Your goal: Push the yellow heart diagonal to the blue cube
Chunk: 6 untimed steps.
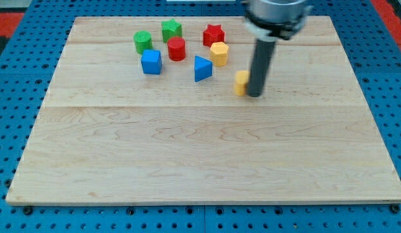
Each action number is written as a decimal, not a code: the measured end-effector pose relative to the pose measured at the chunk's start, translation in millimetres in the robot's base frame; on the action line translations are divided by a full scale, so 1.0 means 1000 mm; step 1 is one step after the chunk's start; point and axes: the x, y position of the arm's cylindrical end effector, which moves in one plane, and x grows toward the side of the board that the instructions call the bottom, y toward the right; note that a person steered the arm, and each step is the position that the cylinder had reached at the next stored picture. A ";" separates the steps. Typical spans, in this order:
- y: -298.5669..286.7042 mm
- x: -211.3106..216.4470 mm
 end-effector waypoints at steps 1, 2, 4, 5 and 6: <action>0.040 -0.006; 0.084 -0.037; 0.028 -0.051; 0.010 -0.050; 0.010 -0.042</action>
